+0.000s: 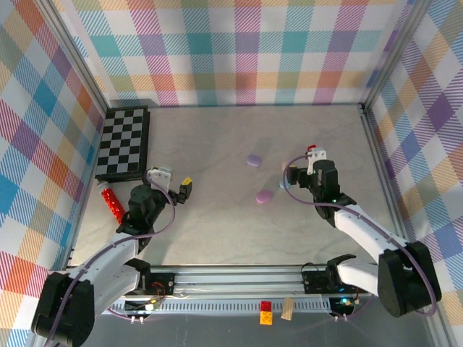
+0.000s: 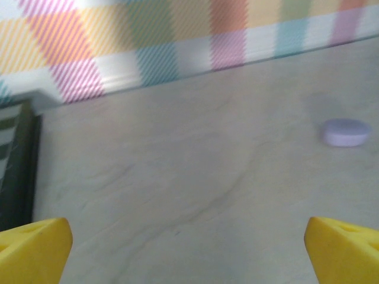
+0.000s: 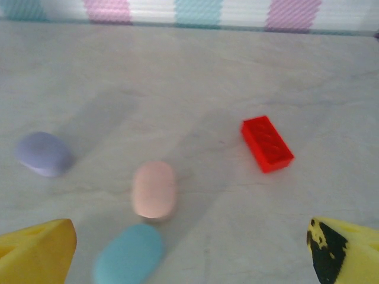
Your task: Insert the wireless bluetooth earbuds into the charging case
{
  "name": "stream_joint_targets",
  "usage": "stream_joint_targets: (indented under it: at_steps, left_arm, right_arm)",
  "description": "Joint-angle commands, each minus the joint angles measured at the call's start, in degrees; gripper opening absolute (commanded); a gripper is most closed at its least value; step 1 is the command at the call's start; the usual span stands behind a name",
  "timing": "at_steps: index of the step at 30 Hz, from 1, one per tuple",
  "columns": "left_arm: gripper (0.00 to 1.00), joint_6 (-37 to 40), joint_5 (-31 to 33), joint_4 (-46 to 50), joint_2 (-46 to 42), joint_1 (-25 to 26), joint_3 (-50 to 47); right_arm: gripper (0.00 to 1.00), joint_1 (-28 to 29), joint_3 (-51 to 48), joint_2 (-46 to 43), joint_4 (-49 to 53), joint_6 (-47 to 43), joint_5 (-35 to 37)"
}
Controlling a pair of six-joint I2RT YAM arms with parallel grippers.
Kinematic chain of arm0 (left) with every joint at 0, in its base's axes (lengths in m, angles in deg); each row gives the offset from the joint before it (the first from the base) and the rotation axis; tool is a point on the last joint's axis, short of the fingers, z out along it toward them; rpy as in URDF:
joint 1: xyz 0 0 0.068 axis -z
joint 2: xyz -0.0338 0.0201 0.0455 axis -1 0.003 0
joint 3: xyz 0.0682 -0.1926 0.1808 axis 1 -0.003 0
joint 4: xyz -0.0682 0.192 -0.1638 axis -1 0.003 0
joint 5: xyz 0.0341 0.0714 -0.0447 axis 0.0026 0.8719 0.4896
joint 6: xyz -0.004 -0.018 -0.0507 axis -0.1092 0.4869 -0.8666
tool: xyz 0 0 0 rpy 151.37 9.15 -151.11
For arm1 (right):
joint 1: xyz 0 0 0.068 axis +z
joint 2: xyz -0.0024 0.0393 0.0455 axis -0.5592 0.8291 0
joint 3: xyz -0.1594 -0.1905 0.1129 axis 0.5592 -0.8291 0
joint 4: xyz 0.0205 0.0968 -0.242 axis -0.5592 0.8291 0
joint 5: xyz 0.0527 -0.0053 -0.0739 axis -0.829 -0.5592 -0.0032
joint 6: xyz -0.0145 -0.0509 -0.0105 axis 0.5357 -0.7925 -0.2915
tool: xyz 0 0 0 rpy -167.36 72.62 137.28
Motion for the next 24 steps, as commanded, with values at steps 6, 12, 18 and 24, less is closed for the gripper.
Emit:
stream_joint_targets:
  at_steps: [6, 12, 18, 24]
  left_arm:
    - [1.00, -4.37, -0.82, -20.19, 18.78, -6.99, -0.51]
    - [1.00, -6.43, -1.91, -23.36, 30.57, -10.14, 3.80]
    - [1.00, -7.19, -1.91, -22.36, 36.45, -11.07, 6.99]
    - [1.00, -8.96, -0.93, -17.83, 37.00, -11.95, 9.85]
  right_arm:
    - [0.99, -7.78, -5.93, 14.40, -28.79, -5.69, -5.64]
    - [0.99, -12.74, -3.90, 19.20, -29.24, -2.92, -13.31]
    - [0.99, -15.33, -4.88, 21.74, -32.97, -0.98, -16.51]
    - [0.99, -15.52, -4.77, 21.68, -32.20, -0.93, -16.77]
